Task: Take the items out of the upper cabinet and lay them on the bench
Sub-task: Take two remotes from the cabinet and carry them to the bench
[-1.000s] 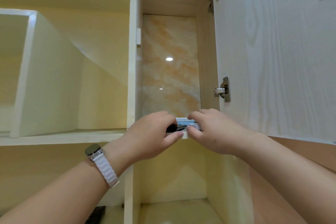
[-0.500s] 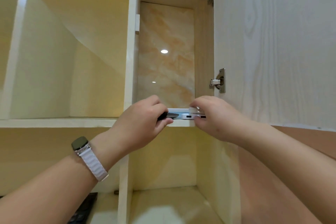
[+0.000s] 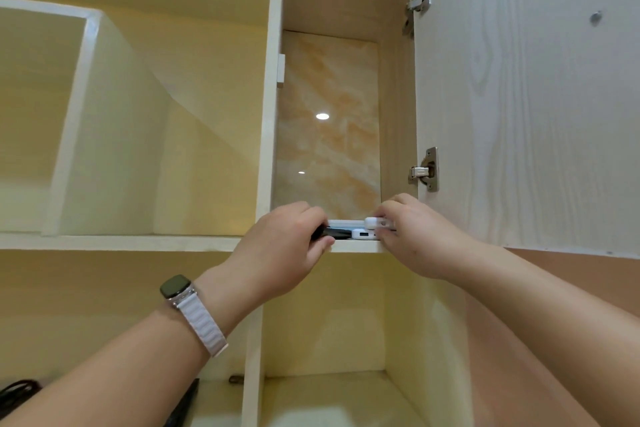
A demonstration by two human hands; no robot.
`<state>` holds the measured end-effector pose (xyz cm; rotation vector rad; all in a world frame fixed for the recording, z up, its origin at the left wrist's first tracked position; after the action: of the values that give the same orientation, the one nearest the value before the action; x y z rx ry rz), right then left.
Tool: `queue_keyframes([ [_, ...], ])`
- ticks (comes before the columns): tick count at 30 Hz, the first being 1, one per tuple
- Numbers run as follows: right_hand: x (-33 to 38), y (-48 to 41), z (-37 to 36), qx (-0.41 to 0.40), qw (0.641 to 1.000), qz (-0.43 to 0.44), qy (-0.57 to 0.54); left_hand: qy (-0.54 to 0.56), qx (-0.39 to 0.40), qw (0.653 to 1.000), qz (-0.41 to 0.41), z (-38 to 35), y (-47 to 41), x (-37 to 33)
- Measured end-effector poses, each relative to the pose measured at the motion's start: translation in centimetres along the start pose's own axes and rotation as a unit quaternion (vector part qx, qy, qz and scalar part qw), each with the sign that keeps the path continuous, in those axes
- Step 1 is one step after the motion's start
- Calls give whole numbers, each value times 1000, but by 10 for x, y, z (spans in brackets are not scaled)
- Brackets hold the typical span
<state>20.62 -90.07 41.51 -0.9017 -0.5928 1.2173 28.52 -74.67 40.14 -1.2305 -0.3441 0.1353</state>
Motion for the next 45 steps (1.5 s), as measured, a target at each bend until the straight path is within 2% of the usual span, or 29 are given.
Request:
queue_keyframes([
  [3,-1,3,0,-5,1000,-8,-1,-4,-18,1000,-17,-1,3,-2],
  [5,-1,7,0,-38,999,6,19,-20,-22,999,-34,-1,4,-2],
  [9,8,22,5,-185,978,97,20,-23,-32,999,-31,5,5,0],
  [13,8,43,16,-281,952,121,-7,-18,-71,997,-9,14,17,-2],
  [21,-5,72,14,-362,929,21,-69,12,-133,987,91,25,42,-5],
  [25,-6,81,16,-366,928,-27,-70,21,-116,980,161,20,54,2],
  [29,-15,90,10,-332,929,-105,-121,41,-68,975,206,8,66,2],
  [32,-23,96,2,-285,931,-163,-159,56,-60,971,223,3,78,-6],
  [36,-22,110,-9,-215,941,-196,-173,95,-36,961,259,-5,95,-17],
  [45,-12,169,-28,-152,880,-249,-374,218,-26,911,349,-28,147,-52],
])
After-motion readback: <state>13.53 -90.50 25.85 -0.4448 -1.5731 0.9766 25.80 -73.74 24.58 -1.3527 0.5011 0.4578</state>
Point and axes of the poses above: each hand's wrist, its own y-axis away from the middle knuckle, its own z-axis out of the back of the hand, x = y × z, the point moved 7 cm from there along -y, towards the middle knuckle, and after that the axes turned 8 degrees about -x, right-handed, at the moved point
